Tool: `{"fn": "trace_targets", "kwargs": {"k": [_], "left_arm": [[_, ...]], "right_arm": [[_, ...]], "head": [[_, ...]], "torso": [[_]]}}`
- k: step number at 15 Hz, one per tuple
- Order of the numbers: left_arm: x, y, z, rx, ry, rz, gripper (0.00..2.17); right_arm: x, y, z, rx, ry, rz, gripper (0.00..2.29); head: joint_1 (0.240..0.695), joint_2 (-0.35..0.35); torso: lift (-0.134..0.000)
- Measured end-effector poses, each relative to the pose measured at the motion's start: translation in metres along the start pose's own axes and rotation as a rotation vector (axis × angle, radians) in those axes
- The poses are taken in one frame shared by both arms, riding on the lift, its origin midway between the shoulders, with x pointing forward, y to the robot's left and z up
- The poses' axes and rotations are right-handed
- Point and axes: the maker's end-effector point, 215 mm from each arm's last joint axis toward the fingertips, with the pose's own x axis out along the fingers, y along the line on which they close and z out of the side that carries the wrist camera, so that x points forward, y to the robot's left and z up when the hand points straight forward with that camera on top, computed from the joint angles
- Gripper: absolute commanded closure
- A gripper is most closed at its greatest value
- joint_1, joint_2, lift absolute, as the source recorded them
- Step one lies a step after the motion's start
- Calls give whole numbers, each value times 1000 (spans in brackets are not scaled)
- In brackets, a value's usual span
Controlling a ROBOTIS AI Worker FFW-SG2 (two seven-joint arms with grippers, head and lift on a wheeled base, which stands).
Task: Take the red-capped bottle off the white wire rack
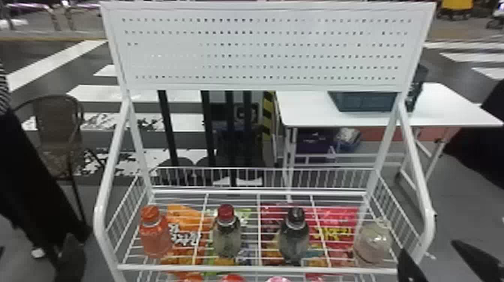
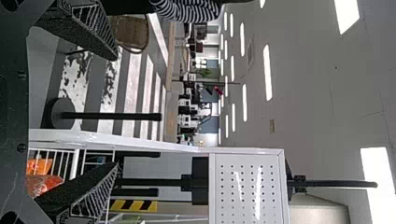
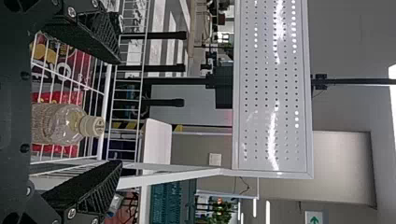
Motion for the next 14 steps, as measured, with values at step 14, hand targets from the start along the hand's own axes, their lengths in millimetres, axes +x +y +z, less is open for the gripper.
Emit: {"fn": "trace_targets", "kwargs": {"k": [14], "left_arm": [[1,-45,1,-32,-10,-37,83]], "right_arm": [[5,11,-5,8,33,-1,134]], "head": [[499,0]], "torso": [[0]]}}
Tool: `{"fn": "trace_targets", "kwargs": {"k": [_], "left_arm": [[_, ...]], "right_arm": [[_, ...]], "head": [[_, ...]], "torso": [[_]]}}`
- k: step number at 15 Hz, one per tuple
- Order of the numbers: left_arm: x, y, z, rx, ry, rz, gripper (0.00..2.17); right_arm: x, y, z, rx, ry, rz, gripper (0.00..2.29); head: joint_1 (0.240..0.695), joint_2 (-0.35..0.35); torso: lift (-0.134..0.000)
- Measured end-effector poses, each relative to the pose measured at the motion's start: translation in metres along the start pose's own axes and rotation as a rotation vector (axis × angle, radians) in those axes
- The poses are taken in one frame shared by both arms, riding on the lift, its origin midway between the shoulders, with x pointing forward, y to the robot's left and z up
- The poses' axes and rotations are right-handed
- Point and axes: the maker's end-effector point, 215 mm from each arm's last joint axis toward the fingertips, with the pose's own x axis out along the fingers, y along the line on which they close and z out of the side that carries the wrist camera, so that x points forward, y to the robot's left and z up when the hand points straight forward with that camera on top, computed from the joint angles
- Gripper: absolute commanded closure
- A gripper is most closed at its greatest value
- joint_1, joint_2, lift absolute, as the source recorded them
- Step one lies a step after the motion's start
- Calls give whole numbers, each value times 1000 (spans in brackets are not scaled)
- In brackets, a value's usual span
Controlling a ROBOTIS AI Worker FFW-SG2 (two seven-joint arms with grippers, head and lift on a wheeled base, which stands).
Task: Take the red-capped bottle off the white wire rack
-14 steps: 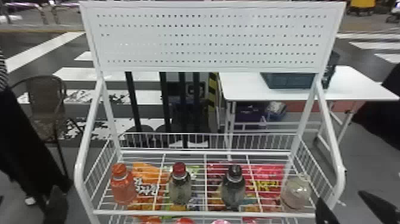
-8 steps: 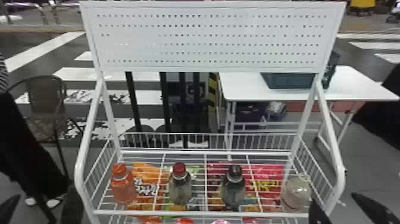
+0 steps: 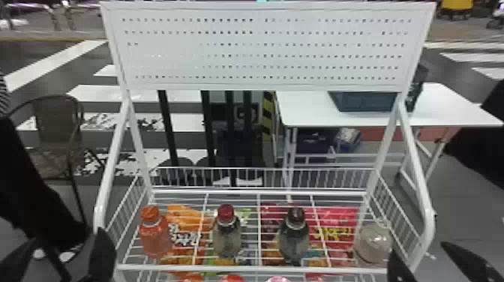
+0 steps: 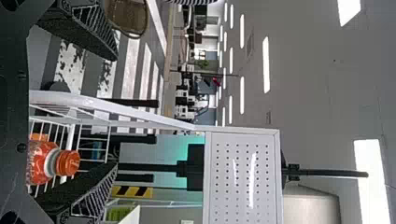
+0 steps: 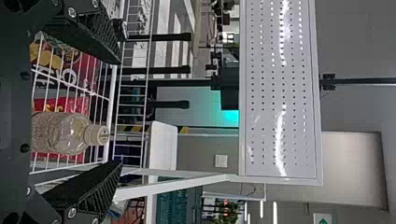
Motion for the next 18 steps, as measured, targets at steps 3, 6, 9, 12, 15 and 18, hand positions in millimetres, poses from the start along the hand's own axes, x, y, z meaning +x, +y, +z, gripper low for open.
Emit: {"fn": "trace_targets", "kwargs": {"k": [3,6,9,12,15,18], "left_arm": [[-8,-39,-23,-21,44,-58,80],[-14,-94,-57,-60,97,-123,80],[-13,-152,-94,-96,147,-156,80],[-5,-193,-117,-98,174,-194,80],[8,-212,-138,-76,196,-196,73],[19,-219,-162,-29,228,-191,73]], "right_arm": [[2,0,0,1,-2,1,137],[5,3,1,-4,-4,5,140],[7,8,3,-7,-5,13,140],[6,8,2,-5,-3,15,140],[6,8,-1,-3,3,14,140],[8,8,-2,-5,4,15,140]], "head": [[499,0],[499,0],[499,0],[499,0],[499,0],[499,0]], "torso": [[0],[0],[0],[0],[0],[0]]}}
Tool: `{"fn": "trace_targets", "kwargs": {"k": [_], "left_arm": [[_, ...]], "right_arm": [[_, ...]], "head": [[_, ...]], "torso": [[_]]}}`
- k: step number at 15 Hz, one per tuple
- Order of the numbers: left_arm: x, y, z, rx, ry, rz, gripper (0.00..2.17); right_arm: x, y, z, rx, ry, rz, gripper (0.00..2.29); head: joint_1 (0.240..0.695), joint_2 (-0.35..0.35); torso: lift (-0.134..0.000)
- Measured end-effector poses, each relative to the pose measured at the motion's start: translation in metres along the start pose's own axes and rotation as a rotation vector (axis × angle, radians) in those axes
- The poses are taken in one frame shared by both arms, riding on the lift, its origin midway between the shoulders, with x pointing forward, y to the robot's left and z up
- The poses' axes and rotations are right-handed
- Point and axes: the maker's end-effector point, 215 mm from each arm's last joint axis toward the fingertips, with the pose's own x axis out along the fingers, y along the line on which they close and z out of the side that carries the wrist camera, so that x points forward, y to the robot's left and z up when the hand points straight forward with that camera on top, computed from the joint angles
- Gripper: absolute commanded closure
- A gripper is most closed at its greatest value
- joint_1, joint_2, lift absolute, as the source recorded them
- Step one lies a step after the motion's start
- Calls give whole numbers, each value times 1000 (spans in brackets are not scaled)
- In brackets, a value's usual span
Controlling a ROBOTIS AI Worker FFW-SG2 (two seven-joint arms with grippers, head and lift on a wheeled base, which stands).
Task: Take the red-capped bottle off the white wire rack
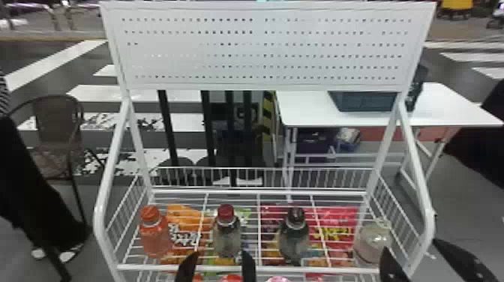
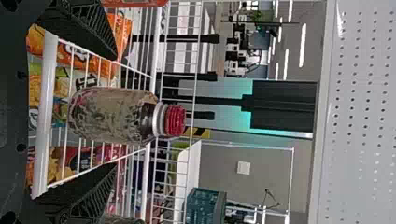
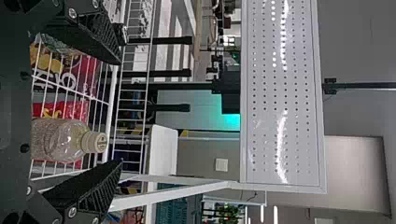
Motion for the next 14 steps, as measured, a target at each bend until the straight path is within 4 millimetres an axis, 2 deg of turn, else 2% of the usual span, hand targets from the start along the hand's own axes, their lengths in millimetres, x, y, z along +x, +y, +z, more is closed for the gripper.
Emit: {"fn": "trace_targets", "kwargs": {"k": [4,9,14], "left_arm": [[18,2,-13,49,24,0,73],[49,2,-17,88,30,-8,73],[70,1,-27,101,47,-4,73]], "right_arm": [[1,0,0,-3,2,0,140],[1,-2,0,-3,10,-4,140],[0,-6,-3,-2,22,-9,140]], "head": [[499,0],[499,0],[499,0]], "torso": [[0],[0],[0]]}}
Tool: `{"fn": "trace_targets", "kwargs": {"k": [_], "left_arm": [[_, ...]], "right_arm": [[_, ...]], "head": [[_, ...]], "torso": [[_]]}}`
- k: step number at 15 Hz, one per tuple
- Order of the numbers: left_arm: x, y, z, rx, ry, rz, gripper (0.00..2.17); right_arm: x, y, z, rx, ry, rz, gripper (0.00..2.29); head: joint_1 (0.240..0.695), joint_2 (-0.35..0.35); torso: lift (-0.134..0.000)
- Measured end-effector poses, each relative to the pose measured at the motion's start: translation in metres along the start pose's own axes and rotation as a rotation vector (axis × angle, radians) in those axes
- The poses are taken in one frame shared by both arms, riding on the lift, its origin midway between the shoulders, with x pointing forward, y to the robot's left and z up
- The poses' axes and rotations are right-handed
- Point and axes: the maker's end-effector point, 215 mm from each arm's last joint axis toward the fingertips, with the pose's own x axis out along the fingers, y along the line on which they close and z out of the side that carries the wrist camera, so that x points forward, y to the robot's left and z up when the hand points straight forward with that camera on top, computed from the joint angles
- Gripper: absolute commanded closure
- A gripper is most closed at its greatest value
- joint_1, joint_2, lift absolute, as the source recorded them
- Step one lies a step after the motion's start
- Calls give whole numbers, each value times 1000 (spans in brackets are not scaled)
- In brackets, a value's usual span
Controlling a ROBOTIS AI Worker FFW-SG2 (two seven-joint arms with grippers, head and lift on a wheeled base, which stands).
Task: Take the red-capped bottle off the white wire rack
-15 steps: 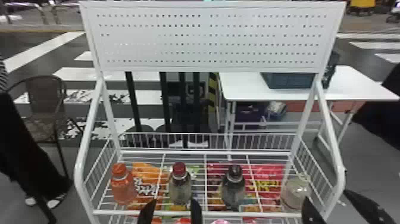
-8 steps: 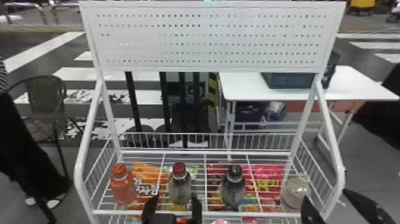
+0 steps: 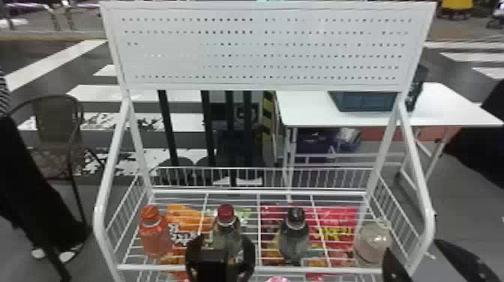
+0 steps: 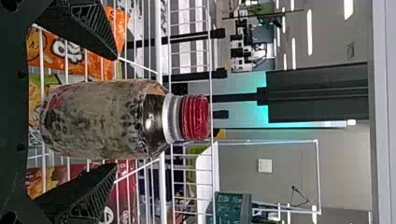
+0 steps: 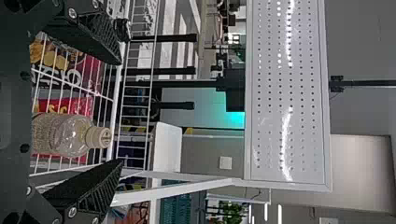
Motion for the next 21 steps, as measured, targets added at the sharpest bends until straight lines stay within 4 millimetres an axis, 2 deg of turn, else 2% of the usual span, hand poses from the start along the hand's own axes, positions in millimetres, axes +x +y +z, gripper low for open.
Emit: {"fn": "trace_targets", "kwargs": {"k": [3,6,8,9,10,11,12,17,21], "left_arm": [[11,3,-1,1,-3,7,73],[20,4,5,-12,-30,9,73],[25,3,7,-16,-36,5,154],[28,3,8,-16,-38,0,464],[29,2,8,-19,-40,-8,1187],[30,0,9,-24,-42,-20,1710],[30,1,9,-27,-42,-22,1774],[27,4,16,-32,-53,-19,1774],[10,5,53,-51,-77,-15,1774]], "right_arm": [[0,-2,-2,0,10,-3,140],[-1,-8,-4,-6,17,-12,140],[-1,-10,-6,-7,21,-16,140],[-1,-10,-6,-7,23,-17,140],[-1,-10,-7,-7,24,-17,140],[-1,-11,-7,-7,24,-18,140],[0,-11,-7,-7,23,-18,140],[2,-11,-7,-7,22,-18,140],[3,-9,-6,-7,19,-15,140]], "head": [[499,0],[499,0],[499,0],[499,0],[499,0],[499,0],[499,0],[499,0],[499,0]], "torso": [[0],[0],[0],[0],[0],[0],[0],[0],[0]]}}
